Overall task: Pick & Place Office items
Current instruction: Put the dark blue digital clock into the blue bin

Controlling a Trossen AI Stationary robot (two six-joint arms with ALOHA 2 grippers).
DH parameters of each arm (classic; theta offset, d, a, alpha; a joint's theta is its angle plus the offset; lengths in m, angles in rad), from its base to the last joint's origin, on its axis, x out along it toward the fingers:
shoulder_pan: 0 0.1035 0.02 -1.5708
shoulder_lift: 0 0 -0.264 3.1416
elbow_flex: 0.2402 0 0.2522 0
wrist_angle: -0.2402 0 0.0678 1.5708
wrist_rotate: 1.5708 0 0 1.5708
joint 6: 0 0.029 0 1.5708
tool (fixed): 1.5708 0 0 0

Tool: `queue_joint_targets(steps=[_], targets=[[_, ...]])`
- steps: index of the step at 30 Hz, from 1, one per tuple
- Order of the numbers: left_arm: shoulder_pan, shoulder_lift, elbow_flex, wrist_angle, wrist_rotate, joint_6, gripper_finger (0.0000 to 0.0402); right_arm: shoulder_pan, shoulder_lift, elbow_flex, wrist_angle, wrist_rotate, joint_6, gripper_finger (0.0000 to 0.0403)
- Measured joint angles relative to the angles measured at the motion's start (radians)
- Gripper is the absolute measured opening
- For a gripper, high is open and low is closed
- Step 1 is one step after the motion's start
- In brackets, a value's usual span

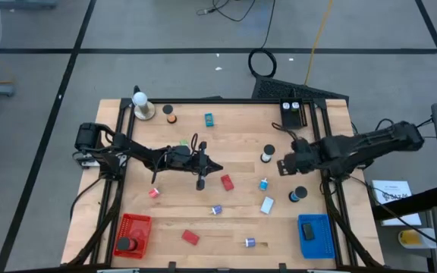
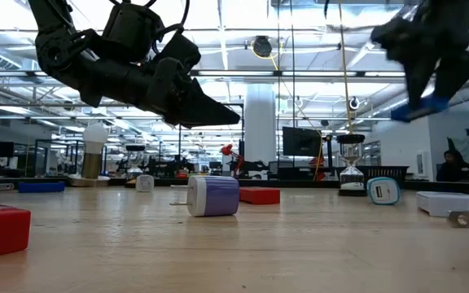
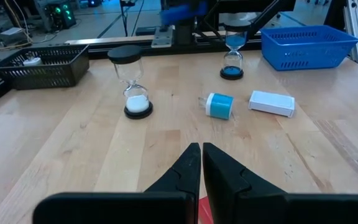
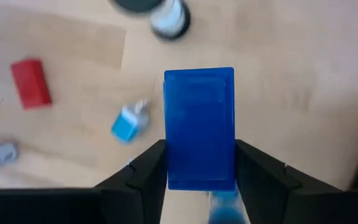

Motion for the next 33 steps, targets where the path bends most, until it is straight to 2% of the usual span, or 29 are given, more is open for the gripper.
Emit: queue_joint_targets(steps=[6,18,22,33], targets=[[0.0,0.0,0.0,-0.005,0.0,0.0,0.0026,0.254,0.048,0.126,-0.086,0.002,0.294,0.0159],[0.001,0.0,0.0,-0.016,0.0,0.002,0.0026,0.661,0.291,0.299,-0.118,-0.045,0.757,0.0159],[0.001,0.0,0.0,-0.02,0.0,0.002,0.0026,0.726,0.362,0.31,-0.099,-0.154,0.776,0.0159],[0.001,0.0,0.0,-0.031,0.0,0.0,0.0026,0.779,0.451,0.308,-0.163,-0.309,0.803,0.0161]])
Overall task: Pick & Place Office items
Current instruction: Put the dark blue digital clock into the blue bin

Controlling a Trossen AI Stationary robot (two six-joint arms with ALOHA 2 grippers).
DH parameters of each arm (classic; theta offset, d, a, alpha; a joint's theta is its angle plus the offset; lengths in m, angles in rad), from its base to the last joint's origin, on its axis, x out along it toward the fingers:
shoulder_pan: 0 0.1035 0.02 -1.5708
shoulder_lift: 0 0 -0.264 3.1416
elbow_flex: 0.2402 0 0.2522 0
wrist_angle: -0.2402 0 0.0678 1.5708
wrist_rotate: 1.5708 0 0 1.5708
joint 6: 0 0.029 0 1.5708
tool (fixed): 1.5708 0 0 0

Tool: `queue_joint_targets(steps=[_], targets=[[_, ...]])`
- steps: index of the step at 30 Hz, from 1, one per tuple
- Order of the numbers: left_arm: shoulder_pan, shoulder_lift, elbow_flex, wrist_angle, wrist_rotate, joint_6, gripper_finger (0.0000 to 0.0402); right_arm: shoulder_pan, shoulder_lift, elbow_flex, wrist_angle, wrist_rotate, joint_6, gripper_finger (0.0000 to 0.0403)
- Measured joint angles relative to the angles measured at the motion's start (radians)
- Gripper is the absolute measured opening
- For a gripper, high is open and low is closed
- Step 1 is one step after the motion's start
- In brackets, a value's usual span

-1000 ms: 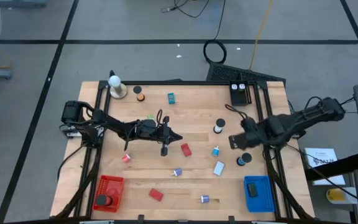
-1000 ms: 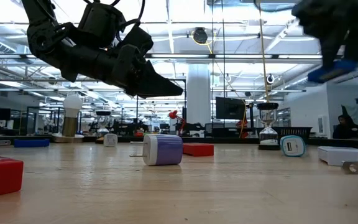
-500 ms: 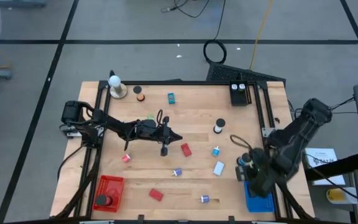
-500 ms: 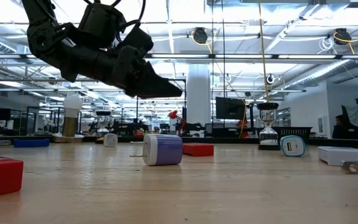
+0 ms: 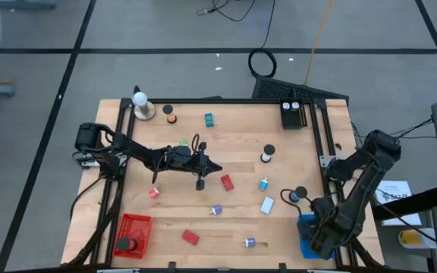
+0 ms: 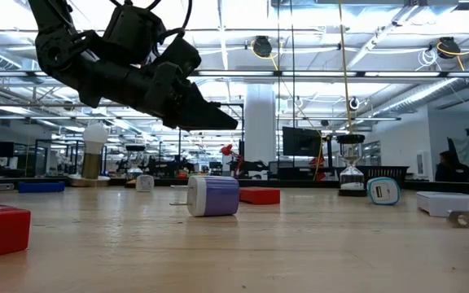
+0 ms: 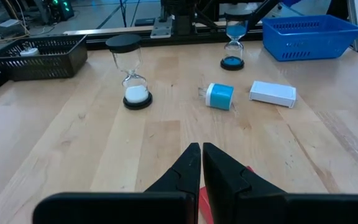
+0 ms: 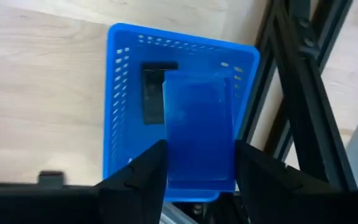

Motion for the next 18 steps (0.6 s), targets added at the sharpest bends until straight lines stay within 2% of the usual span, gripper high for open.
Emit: queue_joint_targets(steps=[11,18], targets=[[0.0,0.0,0.0,0.0,-0.016,-0.001,0.0026,0.023,0.085,-0.089,0.1,-0.105,0.01,0.0161],[0.0,0.0,0.0,0.0,-0.025,0.0,0.0026,0.017,0.097,-0.131,0.146,-0.111,0.015,0.016]])
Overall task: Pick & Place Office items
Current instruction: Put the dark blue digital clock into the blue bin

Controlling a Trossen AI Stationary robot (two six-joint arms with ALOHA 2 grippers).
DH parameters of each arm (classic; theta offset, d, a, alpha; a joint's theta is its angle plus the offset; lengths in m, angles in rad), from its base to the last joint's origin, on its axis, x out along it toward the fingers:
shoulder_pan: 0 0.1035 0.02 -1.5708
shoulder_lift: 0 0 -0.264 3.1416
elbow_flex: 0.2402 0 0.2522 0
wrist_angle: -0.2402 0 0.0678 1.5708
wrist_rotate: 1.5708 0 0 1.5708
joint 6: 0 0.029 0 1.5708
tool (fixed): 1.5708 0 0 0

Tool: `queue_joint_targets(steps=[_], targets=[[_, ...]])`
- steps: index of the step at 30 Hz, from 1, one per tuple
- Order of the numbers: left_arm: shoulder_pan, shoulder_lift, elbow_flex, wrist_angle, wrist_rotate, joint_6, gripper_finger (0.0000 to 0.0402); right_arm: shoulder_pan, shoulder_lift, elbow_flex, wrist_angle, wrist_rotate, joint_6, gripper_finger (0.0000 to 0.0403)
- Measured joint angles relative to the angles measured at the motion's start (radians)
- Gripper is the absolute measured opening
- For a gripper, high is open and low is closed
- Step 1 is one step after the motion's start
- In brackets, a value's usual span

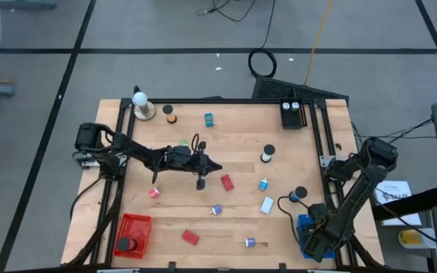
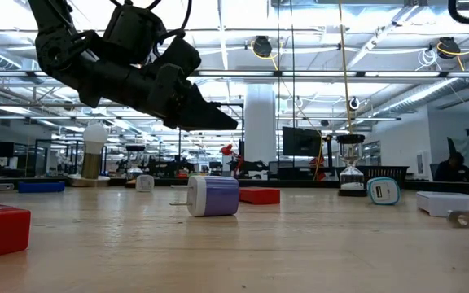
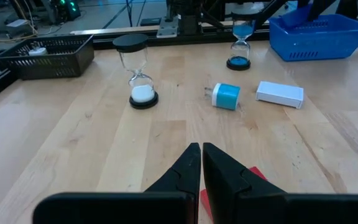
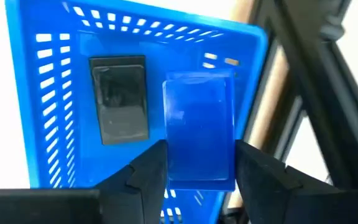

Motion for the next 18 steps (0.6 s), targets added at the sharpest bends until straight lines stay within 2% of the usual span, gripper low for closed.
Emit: queue_joint_targets(steps=[9,18], targets=[[0.0,0.0,0.0,0.0,0.0,0.0,0.0026,-0.008,0.001,-0.094,0.116,0.001,-0.005,0.0161],[0.0,0.0,0.0,0.0,0.0,0.003,0.0026,-0.008,0.001,-0.104,0.125,-0.027,-0.008,0.0178]])
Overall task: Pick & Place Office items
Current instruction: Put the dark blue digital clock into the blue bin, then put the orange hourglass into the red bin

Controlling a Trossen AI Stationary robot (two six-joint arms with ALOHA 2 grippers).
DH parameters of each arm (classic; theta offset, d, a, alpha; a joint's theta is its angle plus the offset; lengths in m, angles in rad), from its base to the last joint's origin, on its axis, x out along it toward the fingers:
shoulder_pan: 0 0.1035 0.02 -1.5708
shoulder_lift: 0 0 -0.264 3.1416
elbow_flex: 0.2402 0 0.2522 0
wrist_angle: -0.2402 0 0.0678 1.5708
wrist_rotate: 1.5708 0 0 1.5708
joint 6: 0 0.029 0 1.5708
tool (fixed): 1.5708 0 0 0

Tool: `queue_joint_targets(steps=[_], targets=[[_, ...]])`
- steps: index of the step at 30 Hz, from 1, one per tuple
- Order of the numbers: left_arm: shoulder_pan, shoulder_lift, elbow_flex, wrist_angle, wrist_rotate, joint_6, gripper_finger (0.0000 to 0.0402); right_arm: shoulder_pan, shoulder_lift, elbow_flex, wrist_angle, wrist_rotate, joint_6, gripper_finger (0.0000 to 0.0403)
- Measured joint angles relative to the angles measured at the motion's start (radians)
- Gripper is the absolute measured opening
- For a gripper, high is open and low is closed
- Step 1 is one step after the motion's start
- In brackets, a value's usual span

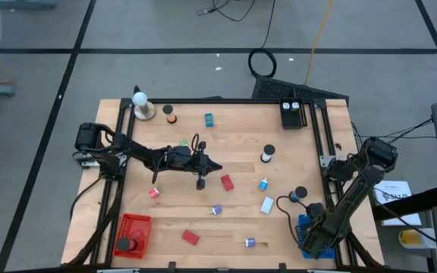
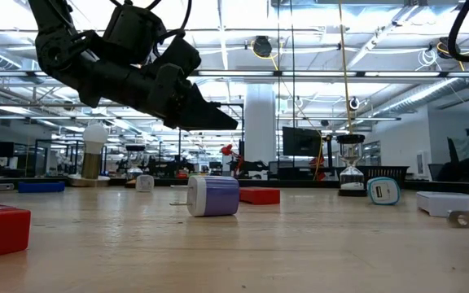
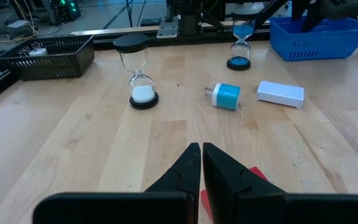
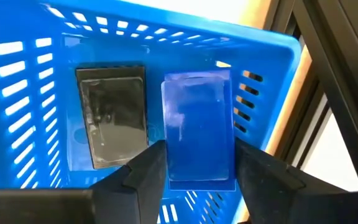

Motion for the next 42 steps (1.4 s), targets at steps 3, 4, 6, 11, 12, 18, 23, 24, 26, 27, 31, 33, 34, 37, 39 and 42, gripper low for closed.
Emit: queue_joint_targets(steps=[3,4,6,11,12,18,23,24,26,27,31,33,34,37,39,42], targets=[[0.0,0.0,0.0,0.0,0.0,0.003,0.0026,0.0,0.0,0.0,-0.001,0.002,0.0,0.0186],[0.0,0.0,0.0,0.0,0.0,0.002,0.0026,0.0,0.0,0.0,-0.004,0.002,0.0,0.0189],[0.0,0.0,0.0,0.0,0.0,0.0,0.0026,0.0,0.0,0.0,-0.005,0.002,-0.001,0.0196],[0.0,0.0,0.0,0.001,0.0,0.0,0.0026,0.0,0.0,0.0,-0.005,0.003,-0.006,0.0214],[0.0,0.0,0.0,0.001,0.0,0.0,0.0026,0.0,0.0,0.0,-0.005,0.003,-0.009,0.0217],[0.0,0.0,0.0,0.002,0.0,-0.006,0.0026,-0.013,-0.035,0.007,-0.009,0.033,-0.079,0.0191],[-0.001,0.0,0.0,0.02,0.0,-0.032,0.0026,-0.058,-0.104,0.021,-0.012,0.214,-0.236,0.0111],[-0.001,0.0,0.0,0.027,0.0,-0.04,0.0026,-0.068,-0.119,0.021,-0.015,0.248,-0.286,0.0092],[0.001,0.0,0.0,0.046,0.0,-0.051,0.0026,-0.089,-0.15,0.021,-0.021,0.334,-0.405,0.0056],[0.003,0.0,0.0,0.056,0.0,-0.055,0.0026,-0.1,-0.165,0.021,-0.022,0.385,-0.481,0.0037],[0.011,0.0,0.0,0.098,-0.001,-0.081,0.0026,-0.142,-0.22,0.021,-0.02,0.682,-0.819,0.0008],[0.012,0.0,0.0,0.121,-0.002,-0.085,0.0026,-0.164,-0.24,0.021,-0.015,0.865,-0.988,0.0017],[0.012,0.0,0.0,0.136,-0.002,-0.083,0.0026,-0.176,-0.25,0.021,-0.007,0.947,-1.078,0.002],[0.011,0.0,0.0,0.165,-0.001,-0.063,0.0026,-0.23,-0.284,0.004,0.068,1.135,-1.341,0.0021],[0.009,0.0,0.0,0.183,-0.001,-0.04,0.0026,-0.283,-0.313,-0.033,0.189,1.198,-1.53,0.0015],[0.005,0.0,0.0,0.186,-0.001,-0.047,0.0026,-0.388,-0.367,-0.13,0.5,1.179,-1.876,0.0003]])
